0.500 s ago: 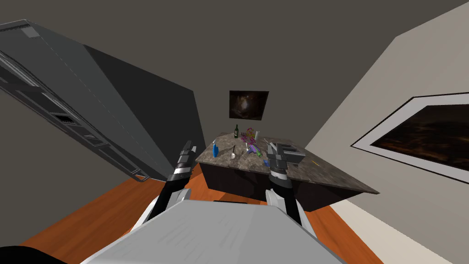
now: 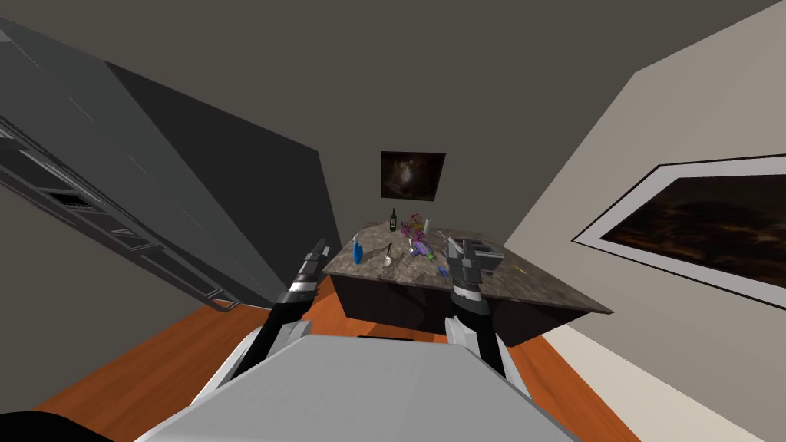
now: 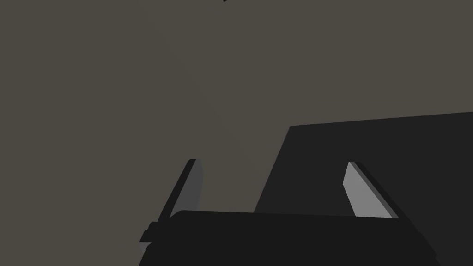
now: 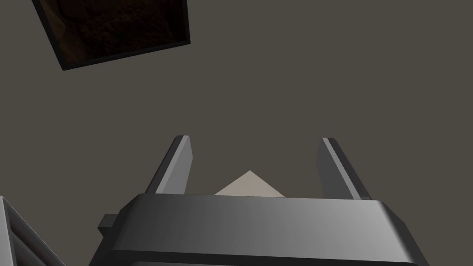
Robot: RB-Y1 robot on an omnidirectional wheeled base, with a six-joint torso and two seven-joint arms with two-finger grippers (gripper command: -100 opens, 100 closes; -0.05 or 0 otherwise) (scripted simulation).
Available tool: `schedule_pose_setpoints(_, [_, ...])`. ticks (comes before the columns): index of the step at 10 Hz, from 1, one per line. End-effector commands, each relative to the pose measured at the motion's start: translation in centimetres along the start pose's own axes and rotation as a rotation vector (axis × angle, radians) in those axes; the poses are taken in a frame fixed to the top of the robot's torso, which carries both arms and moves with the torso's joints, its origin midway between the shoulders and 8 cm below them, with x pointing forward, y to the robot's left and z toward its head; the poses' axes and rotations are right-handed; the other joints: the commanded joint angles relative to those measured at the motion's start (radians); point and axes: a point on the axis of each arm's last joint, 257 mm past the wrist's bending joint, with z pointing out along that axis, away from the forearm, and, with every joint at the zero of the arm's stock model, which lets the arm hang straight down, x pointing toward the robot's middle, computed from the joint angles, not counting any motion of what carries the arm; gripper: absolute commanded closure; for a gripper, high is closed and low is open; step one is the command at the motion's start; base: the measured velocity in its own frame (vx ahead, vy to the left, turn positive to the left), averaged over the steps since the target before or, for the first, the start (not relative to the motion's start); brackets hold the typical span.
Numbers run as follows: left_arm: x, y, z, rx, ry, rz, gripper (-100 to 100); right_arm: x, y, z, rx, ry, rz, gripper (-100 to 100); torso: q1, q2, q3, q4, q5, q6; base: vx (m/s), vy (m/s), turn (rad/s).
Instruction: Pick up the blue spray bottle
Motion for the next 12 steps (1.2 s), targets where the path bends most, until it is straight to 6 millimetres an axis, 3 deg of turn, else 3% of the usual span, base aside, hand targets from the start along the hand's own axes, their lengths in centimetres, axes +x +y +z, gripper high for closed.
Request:
schedule_pose_setpoints(1, [0.4, 1.3, -0.3, -0.032, 0.038, 0.039, -100, 0.0, 0.0, 0.0, 0.0, 0.0, 0.0, 0, 0.0, 0.0, 0.0, 0.0, 0.0, 0.0, 0.003, -0.026, -0.076])
schedule_pose_setpoints(7, [0.3, 6.6, -2.1, -0.174, 0.159, 0.192, -100, 0.0, 0.0, 0.0, 0.0, 0.0, 0.0, 0, -0.001, 0.0, 0.0, 0.0, 0.0, 0.0, 0.007, -0.033, -0.119])
schedule_pose_setpoints(8, [0.0, 8.3, -2.9, -0.222, 0.196, 0.244, -100, 0.0, 0.0, 0.0, 0.0, 0.0, 0.0, 0, -0.001, 0.0, 0.0, 0.0, 0.0, 0.0, 0.013, -0.043, -0.145])
schedule_pose_setpoints(12, [-0.9, 11.5, -4.3, -0.307, 0.265, 0.347, -100, 0.0, 0.0, 0.0, 0.0, 0.0, 0.0, 0, -0.001, 0.0, 0.0, 0.0, 0.0, 0.0, 0.007, -0.035, -0.112])
